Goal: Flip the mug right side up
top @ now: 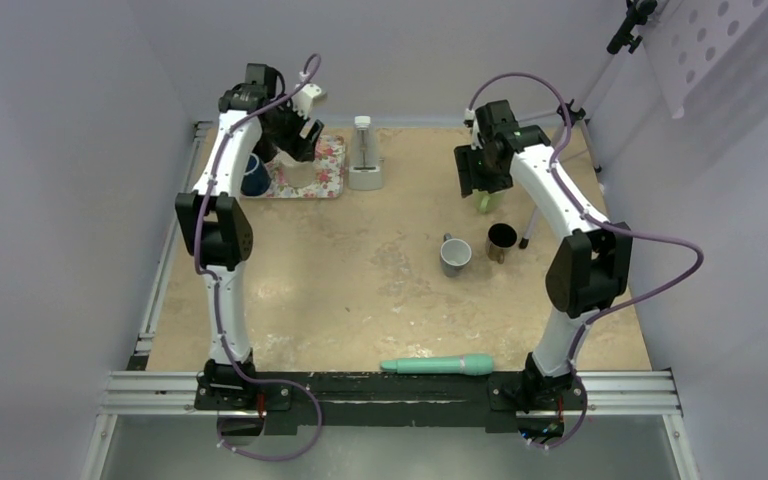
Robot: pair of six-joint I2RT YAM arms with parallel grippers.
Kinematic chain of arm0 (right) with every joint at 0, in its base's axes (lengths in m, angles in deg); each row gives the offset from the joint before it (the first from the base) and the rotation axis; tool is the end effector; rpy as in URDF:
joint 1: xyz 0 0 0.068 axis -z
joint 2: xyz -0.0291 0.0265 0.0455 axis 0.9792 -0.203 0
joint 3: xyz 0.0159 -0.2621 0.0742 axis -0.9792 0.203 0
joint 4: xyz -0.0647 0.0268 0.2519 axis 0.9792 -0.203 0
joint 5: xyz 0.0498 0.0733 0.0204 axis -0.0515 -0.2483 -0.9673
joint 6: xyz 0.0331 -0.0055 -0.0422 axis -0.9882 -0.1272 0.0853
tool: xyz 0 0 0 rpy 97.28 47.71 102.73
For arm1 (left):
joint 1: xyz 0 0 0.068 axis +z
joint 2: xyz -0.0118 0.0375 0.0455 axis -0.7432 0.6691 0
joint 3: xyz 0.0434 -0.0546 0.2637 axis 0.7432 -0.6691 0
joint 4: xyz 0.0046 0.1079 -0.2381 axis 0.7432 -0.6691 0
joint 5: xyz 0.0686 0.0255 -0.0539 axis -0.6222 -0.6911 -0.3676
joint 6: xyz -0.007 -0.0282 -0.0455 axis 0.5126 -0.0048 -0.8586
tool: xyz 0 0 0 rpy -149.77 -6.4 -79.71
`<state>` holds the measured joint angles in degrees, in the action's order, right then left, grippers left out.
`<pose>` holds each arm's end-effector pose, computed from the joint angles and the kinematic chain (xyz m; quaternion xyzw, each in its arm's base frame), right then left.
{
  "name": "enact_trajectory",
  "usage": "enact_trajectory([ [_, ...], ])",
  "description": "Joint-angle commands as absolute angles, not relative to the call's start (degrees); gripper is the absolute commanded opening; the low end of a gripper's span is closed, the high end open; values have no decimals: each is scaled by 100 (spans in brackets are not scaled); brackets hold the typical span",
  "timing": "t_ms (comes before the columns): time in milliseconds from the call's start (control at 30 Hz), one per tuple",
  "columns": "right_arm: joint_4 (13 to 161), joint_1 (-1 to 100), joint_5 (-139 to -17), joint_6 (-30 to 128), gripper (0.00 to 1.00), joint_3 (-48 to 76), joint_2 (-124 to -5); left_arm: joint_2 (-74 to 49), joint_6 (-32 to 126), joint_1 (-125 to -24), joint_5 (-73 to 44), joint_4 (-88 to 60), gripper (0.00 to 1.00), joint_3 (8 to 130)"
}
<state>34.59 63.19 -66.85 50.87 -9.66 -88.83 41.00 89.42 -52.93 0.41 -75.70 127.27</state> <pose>0.3819 0.1008 0.3087 -0.0762 0.9608 0.0173 0.2659 0.4810 -0.0555 0.2973 0.3432 0.8786 -0.1253 0.3075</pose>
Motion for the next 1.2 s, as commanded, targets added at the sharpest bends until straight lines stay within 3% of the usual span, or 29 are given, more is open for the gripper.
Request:
enact_trajectory([
  [0,3634,6308,-6671,5193,64,-806,-8582,4682,7953,-5336,-553,-7104,86,13283],
  [267,3654,6308,-6673,5207,64,-549,-8675,5110,8323,-5528,-1362,-6198,99,13417],
  [433,3628,6314,-6692,5184,64,-465,-8706,5287,8620,-5547,-1478,-6037,100,13538],
  [567,3640,6315,-6682,5204,64,-408,-8653,5226,9011,-5530,-1343,-6246,94,13187],
  [933,3713,6312,-6742,5252,64,-346,-8649,4644,10623,-5412,-392,-7246,66,12179],
  [1167,3758,6309,-6744,5294,64,-128,-8489,4437,11635,-5334,99,-8133,58,11923],
])
